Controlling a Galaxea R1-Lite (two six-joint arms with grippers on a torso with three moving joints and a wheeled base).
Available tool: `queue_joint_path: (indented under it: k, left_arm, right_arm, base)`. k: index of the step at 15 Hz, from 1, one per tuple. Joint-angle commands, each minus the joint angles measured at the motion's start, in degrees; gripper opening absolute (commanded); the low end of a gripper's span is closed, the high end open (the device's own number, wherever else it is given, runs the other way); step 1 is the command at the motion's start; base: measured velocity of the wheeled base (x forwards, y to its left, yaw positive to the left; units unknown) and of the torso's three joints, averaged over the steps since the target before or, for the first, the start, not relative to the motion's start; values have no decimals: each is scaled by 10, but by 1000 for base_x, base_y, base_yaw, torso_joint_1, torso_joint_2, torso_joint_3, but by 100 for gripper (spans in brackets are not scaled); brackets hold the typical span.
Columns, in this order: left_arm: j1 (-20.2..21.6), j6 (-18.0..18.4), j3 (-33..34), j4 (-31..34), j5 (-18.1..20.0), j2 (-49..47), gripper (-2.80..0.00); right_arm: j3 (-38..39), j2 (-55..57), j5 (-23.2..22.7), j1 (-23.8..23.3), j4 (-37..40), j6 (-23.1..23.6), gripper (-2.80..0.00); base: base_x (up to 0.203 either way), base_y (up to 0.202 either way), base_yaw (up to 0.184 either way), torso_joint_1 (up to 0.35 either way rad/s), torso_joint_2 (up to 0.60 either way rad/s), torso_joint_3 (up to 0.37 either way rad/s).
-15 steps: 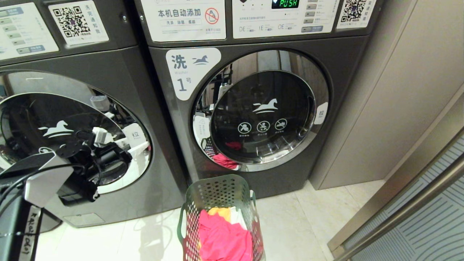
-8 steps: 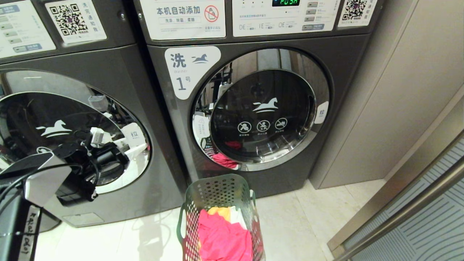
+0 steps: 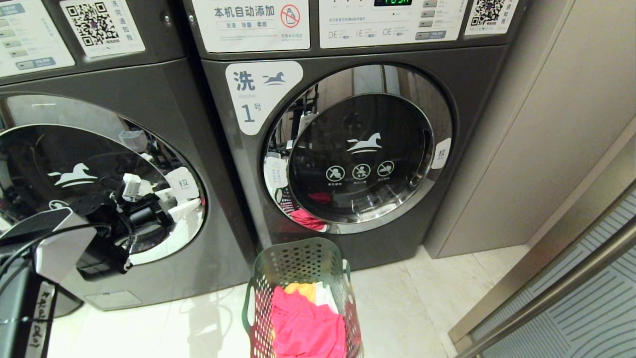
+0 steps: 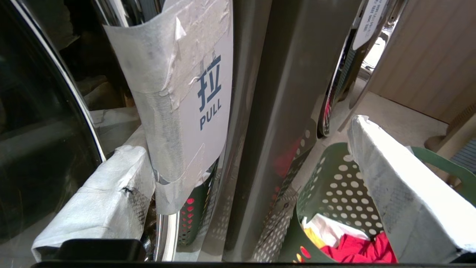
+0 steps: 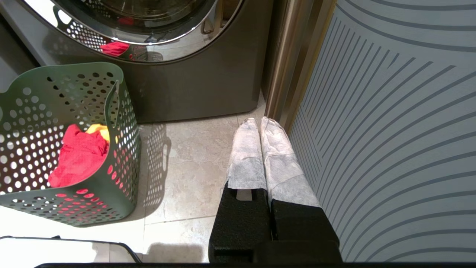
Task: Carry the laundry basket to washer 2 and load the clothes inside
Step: Open the lid of the washing machine
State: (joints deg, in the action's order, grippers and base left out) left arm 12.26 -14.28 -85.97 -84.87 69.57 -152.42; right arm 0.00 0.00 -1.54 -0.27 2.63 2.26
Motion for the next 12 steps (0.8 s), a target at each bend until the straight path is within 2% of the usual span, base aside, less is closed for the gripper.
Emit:
queue_joint_path:
  k: [1,4,6,7,10,12]
  left_arm:
    - [-15,-1,-4,-8,9,2,0]
    - [-15,-1,-3,-10,12,3,0]
    - [-15,-2,-2,-26,39,4,0]
    - [-15,-10,-1,-28,50,5,0]
    - [-13,-47,1,-28,50,6,0]
    - [-10,-49,2,-28,50,13,0]
  right_arm:
    - [4,0,0,0,0,0,-280]
    - [4,1,0,0,0,0,-280]
    - [4,1,0,0,0,0,-280]
    - [4,1,0,0,0,0,-280]
    - [4,0,0,0,0,0,-280]
    - [4,0,0,0,0,0,-280]
  base:
    - [0,0,0,0,0,0]
    - [0,0,0,0,0,0]
    - [0,0,0,0,0,0]
    - [0,0,0,0,0,0]
    - [0,0,0,0,0,0]
    - [0,0,0,0,0,0]
